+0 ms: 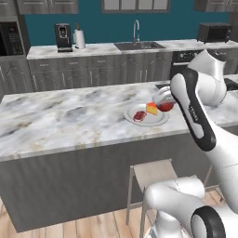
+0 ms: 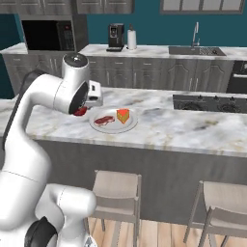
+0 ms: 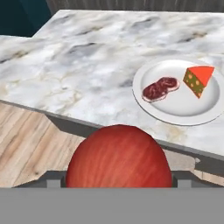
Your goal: Take the cheese, steak, and onion from the fridge and place them on the plate on the dining counter to create an appetizer plate.
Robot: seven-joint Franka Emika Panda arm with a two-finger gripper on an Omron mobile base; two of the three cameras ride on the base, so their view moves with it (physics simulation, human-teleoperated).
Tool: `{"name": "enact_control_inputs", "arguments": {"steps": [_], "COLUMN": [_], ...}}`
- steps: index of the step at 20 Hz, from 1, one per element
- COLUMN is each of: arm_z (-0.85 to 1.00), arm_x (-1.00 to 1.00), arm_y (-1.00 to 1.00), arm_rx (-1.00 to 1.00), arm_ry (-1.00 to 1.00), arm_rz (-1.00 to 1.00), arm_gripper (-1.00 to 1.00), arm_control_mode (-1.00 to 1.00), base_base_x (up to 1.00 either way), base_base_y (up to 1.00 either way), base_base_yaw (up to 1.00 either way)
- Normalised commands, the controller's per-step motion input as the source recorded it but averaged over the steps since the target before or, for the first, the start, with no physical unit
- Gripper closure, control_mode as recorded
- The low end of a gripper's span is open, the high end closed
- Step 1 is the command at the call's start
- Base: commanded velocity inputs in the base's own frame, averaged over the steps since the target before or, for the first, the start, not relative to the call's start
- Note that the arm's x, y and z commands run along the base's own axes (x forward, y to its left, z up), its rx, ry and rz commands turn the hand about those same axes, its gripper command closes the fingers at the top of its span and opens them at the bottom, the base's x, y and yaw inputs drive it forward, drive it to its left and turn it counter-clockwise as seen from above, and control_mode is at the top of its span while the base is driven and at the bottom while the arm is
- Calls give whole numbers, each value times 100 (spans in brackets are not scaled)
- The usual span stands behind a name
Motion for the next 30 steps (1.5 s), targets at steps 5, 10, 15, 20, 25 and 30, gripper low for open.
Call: {"name": "enact_control_inputs", "arguments": {"steps": [5, 10, 15, 20, 25, 30], "arm_z": [-61, -39, -25, -31, -33, -37], "arm_x": [49, 43, 38, 41, 43, 48], "arm_y": [-15, -1, -7, -8, -11, -18], "arm_rx": [-19, -12, 0, 0, 0, 0], "arm_ry": [0, 0, 10, 4, 2, 0], "arm_rz": [-24, -21, -4, 0, 0, 0], "arm_gripper": [100, 100, 100, 100, 100, 100], "arm_control_mode": [-100, -100, -100, -100, -100, -100], "base_base_x": [0, 0, 0, 0, 0, 0], "base_base_y": [0, 0, 0, 0, 0, 0], "base_base_yaw": [0, 0, 0, 0, 0, 0]}}
